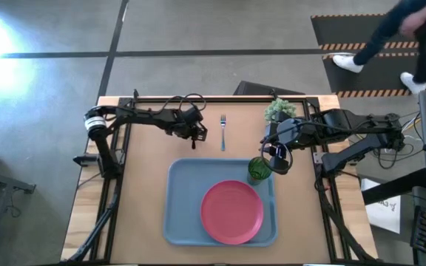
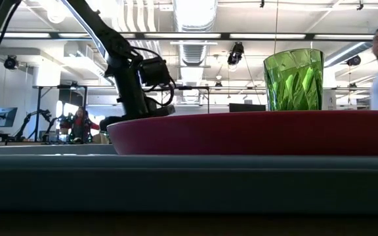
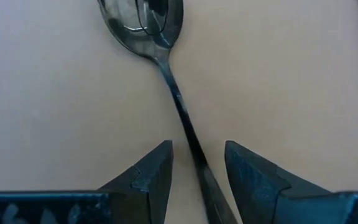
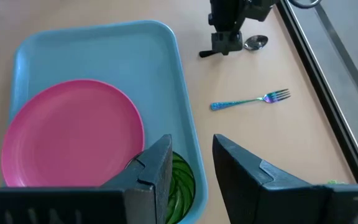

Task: Pick and place plate/cup/fork/spoon on tray
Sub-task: Put the black spoon on the blue tray to the left of the pink plate

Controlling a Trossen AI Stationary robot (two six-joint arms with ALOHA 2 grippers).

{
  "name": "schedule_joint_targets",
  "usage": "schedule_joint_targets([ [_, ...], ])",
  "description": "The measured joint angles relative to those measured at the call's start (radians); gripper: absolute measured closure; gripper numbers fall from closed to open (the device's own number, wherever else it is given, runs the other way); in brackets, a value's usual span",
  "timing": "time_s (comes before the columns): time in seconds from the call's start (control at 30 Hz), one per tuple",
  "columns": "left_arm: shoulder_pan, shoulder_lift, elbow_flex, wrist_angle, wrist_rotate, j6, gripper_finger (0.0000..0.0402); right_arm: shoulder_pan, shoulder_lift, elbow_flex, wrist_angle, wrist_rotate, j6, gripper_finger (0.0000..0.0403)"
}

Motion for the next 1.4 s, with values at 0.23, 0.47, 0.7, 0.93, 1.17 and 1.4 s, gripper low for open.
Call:
schedule_joint_targets([
  [0.23, 0.000, 0.010, 0.012, 0.036, -0.020, 0.000, 0.0270, 0.000, 0.000, 0.000, 0.000, 0.000, 0.001, 0.0296],
  [0.47, 0.005, 0.015, 0.010, 0.063, -0.023, 0.000, 0.0270, 0.000, 0.000, 0.000, 0.000, 0.000, 0.002, 0.0296],
  [0.7, 0.005, 0.016, 0.007, 0.065, -0.025, 0.000, 0.0270, 0.000, 0.000, 0.000, 0.000, 0.000, 0.010, 0.0296],
  [0.93, 0.005, 0.016, 0.004, 0.093, -0.026, 0.000, 0.0295, 0.000, 0.000, 0.000, -0.001, 0.000, 0.012, 0.0296],
  [1.17, 0.005, 0.016, 0.005, 0.183, -0.022, -0.001, 0.0304, 0.000, 0.000, 0.000, -0.001, 0.000, 0.011, 0.0298],
  [1.4, 0.005, 0.016, 0.002, 0.166, -0.022, -0.002, 0.0304, 0.001, 0.000, 0.000, -0.001, -0.003, 0.011, 0.0307],
])
